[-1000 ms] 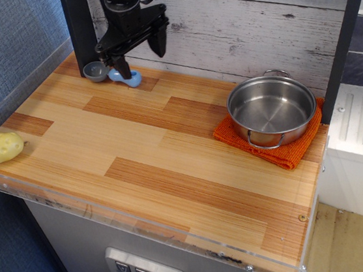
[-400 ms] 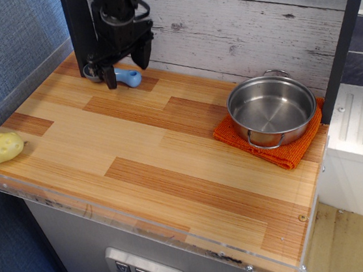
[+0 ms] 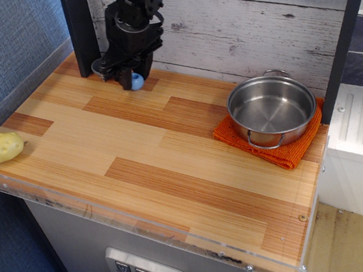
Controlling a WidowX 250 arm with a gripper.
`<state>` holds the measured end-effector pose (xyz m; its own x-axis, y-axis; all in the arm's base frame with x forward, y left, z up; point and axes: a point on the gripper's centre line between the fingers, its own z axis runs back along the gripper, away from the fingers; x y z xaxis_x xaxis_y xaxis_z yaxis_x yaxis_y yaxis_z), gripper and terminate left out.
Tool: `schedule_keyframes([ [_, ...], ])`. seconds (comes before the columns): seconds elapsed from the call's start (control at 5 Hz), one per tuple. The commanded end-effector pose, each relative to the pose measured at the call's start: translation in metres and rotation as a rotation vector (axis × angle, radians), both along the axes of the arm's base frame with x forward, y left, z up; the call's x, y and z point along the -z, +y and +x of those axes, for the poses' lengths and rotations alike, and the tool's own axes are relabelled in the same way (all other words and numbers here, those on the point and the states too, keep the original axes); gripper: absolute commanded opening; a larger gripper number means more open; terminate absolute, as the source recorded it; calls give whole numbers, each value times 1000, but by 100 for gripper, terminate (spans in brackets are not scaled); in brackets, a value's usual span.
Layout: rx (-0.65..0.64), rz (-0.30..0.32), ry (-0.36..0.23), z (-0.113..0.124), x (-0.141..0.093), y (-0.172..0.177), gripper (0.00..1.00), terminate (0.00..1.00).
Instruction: Place the scoop near the front of the towel
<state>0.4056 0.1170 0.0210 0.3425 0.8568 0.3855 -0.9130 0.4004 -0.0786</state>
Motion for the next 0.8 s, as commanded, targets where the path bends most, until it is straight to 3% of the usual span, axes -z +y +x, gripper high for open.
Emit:
schedule_keyframes([
  [0.0, 23, -4, -58, -5, -28, -2, 0, 0],
  [0.6, 20, -38, -148, -3, -60, -5, 0, 0],
])
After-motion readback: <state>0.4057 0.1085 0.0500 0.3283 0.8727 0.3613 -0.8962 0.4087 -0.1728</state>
